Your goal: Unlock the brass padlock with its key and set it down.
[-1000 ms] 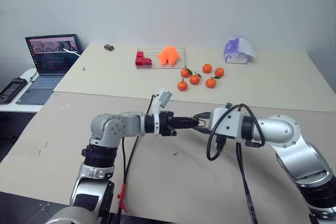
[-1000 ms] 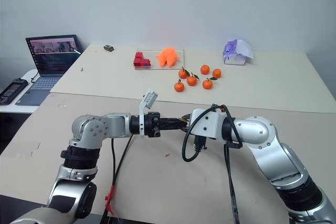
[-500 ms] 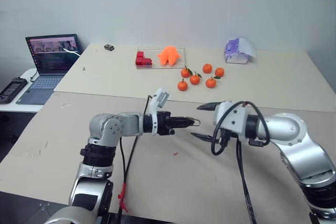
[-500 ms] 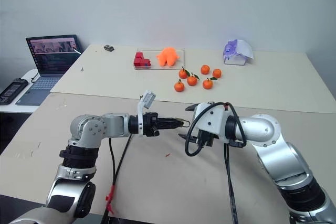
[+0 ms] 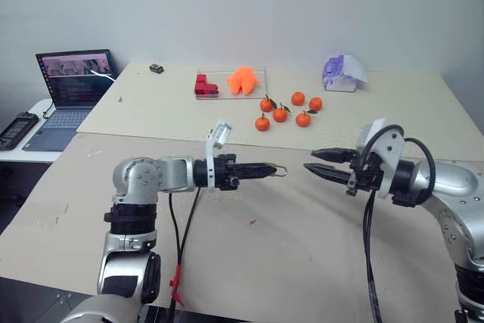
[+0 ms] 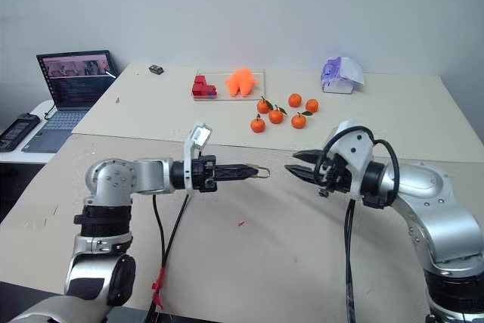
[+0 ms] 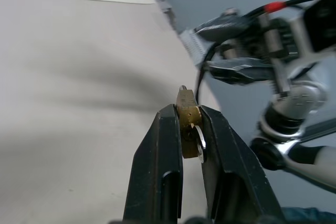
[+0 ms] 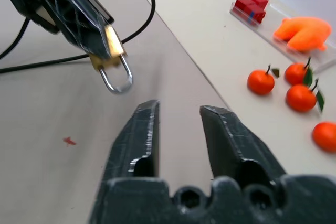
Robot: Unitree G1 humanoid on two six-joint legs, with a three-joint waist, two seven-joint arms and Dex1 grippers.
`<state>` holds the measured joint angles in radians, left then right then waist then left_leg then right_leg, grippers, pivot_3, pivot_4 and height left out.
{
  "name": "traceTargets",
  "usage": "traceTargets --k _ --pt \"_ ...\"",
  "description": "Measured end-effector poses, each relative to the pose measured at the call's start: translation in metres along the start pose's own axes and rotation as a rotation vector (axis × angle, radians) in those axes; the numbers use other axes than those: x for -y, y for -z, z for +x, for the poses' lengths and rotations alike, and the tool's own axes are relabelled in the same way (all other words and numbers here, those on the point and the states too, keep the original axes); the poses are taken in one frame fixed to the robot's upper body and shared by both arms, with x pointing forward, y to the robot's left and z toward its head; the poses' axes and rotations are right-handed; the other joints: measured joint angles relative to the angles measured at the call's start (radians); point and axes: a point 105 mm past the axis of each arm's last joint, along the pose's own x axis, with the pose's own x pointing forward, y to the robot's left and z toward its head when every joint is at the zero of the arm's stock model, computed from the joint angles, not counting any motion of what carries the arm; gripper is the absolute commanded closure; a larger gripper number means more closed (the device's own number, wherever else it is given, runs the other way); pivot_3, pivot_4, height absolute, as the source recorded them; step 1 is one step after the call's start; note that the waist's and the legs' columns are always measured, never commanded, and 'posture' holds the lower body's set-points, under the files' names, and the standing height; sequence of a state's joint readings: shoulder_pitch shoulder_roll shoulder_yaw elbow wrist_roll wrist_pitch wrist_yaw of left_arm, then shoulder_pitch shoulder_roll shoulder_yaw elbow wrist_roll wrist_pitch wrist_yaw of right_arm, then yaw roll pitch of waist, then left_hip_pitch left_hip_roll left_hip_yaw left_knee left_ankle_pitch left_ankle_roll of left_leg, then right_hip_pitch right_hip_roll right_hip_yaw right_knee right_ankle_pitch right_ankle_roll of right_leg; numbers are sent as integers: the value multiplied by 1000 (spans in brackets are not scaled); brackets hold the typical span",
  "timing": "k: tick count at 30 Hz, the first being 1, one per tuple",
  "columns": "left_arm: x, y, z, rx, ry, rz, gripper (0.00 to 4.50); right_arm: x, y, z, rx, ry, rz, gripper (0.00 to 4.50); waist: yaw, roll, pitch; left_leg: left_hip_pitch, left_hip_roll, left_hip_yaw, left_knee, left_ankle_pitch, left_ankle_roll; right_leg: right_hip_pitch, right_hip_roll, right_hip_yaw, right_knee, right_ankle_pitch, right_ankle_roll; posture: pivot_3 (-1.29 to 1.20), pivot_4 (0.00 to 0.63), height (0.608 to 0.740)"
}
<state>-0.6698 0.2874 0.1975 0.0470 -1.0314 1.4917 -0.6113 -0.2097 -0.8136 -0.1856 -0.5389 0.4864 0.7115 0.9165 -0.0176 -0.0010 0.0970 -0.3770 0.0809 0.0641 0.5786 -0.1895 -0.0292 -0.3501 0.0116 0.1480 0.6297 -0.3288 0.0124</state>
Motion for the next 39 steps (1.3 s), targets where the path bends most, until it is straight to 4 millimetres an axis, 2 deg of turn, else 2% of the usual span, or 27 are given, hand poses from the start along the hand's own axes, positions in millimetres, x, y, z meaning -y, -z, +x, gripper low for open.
traceTargets --k 3,5,11,13,14,17,19,32,39 --pt "-1 -13 -11 40 1 -33 4428 -3 12 -3 -32 -21 43 3170 0 0 0 0 0 0 0 0 0 0 0 0 0 0 1 0 150 723" --pt "3 -20 -11 55 21 -44 4428 -4 13 -4 -31 -29 51 3170 0 0 0 0 0 -1 0 0 0 0 0 -1 0 -1 2 0 150 723" --pt "10 -40 0 163 122 -135 4428 -16 16 6 -21 -72 69 3170 2 0 0 -2 -1 -2 -1 0 0 0 0 -1 -1 -1 2 0 150 723" --pt "9 -36 7 158 120 -160 4428 -25 18 15 -6 -97 85 3170 0 0 0 -3 -1 -2 -1 1 -2 -1 0 -1 0 -1 1 0 150 723" --pt "9 -33 13 149 122 -174 4428 -29 16 19 10 -103 88 3170 1 0 0 -3 -1 -2 -1 5 -8 -1 0 -1 0 0 1 0 150 723" --pt "9 -30 17 140 115 -183 4428 -28 11 20 25 -96 76 3808 2 0 0 -2 -1 -3 -3 8 -13 0 0 -1 0 -1 1 0 150 723" --pt "11 -27 21 133 116 -184 4428 -27 7 21 34 -93 69 4436 4 0 0 -2 -2 -4 -4 8 -13 0 0 -1 0 -1 2 0 150 723" --pt "3 -12 27 88 78 -210 4428 -23 3 21 39 -62 52 4436 3 0 0 -2 -3 -6 -5 11 -18 0 0 -1 0 -1 2 0 150 723" --pt "-1 -8 29 83 63 -217 4428 -23 -11 23 80 -71 19 4436 4 0 0 -3 -3 -7 -5 11 -18 0 0 -1 -1 -1 2 0 150 723"
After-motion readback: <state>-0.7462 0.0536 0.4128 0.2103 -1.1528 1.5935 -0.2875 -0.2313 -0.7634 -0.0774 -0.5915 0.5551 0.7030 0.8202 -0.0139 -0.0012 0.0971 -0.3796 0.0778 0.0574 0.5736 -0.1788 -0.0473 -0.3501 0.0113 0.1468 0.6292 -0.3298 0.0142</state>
